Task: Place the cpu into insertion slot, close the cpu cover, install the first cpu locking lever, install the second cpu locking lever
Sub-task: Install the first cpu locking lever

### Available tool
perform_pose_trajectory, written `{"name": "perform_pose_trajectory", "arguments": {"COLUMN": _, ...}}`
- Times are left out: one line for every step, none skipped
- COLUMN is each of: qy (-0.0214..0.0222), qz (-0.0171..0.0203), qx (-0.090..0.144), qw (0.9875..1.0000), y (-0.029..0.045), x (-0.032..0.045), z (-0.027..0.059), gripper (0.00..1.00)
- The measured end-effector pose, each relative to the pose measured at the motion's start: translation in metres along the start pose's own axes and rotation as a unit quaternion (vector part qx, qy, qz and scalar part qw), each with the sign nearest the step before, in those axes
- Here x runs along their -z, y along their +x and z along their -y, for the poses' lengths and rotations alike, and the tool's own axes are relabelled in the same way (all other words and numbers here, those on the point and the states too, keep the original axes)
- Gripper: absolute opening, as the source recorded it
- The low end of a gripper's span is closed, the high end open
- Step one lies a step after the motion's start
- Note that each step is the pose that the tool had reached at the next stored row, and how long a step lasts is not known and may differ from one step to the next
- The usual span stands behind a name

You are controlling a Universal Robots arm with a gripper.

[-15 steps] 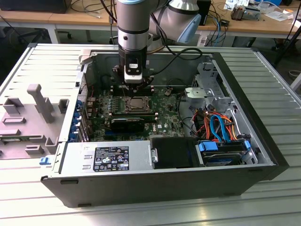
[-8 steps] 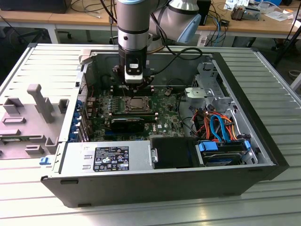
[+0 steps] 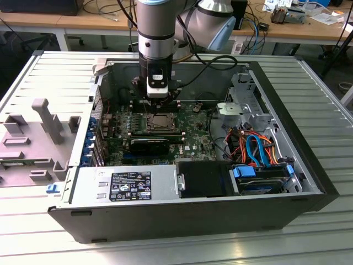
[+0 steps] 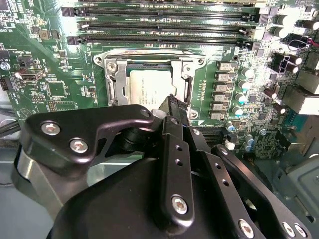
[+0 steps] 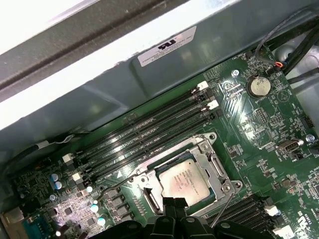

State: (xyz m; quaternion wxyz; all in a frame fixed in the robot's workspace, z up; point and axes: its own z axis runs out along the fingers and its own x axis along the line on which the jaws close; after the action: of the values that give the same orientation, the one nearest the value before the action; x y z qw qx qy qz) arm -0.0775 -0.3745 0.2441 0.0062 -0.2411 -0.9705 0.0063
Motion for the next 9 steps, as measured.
{"name": "perform_pose_trajectory", "arguments": {"qy": 0.0, "qz": 0.0, "qx": 0.001, "qw": 1.0, "y": 0.0, "x": 0.0, "z": 0.0, "gripper": 0.11}}
{"name": "perform_pose_trajectory", "arguments": {"qy": 0.0, "qz": 0.0, "qx": 0.002, "qw": 1.0, "y": 0.0, "x": 0.0, "z": 0.0, "gripper": 0.11}}
{"name": "perform_pose_trajectory", "arguments": {"qy": 0.0, "qz": 0.0, "qx": 0.003, "qw": 1.0, "y": 0.0, "x": 0.0, "z": 0.0, "gripper": 0.11}}
{"name": "perform_pose_trajectory", "arguments": {"qy": 0.0, "qz": 0.0, "qx": 0.004, "qw": 1.0, "y": 0.0, "x": 0.0, "z": 0.0, "gripper": 0.11}}
{"name": "perform_pose_trajectory", "arguments": {"qy": 0.0001, "qz": 0.0, "qx": 0.005, "qw": 1.0, "y": 0.0, "x": 0.0, "z": 0.0, "gripper": 0.11}}
{"name": "perform_pose_trajectory", "arguments": {"qy": 0.0001, "qz": 0.0001, "qx": 0.008, "qw": 1.0, "y": 0.0, "x": 0.0, "z": 0.0, "gripper": 0.11}}
{"name": "perform_pose_trajectory", "arguments": {"qy": 0.0001, "qz": 0.0001, "qx": 0.009, "qw": 1.0, "y": 0.0, "x": 0.0, "z": 0.0, "gripper": 0.11}}
{"name": "perform_pose_trajectory", "arguments": {"qy": 0.0001, "qz": 0.0002, "qx": 0.011, "qw": 0.9999, "y": 0.0, "x": 0.0, "z": 0.0, "gripper": 0.11}}
{"name": "perform_pose_trajectory", "arguments": {"qy": 0.0001, "qz": 0.0002, "qx": 0.012, "qw": 0.9999, "y": 0.0, "x": 0.0, "z": 0.0, "gripper": 0.11}}
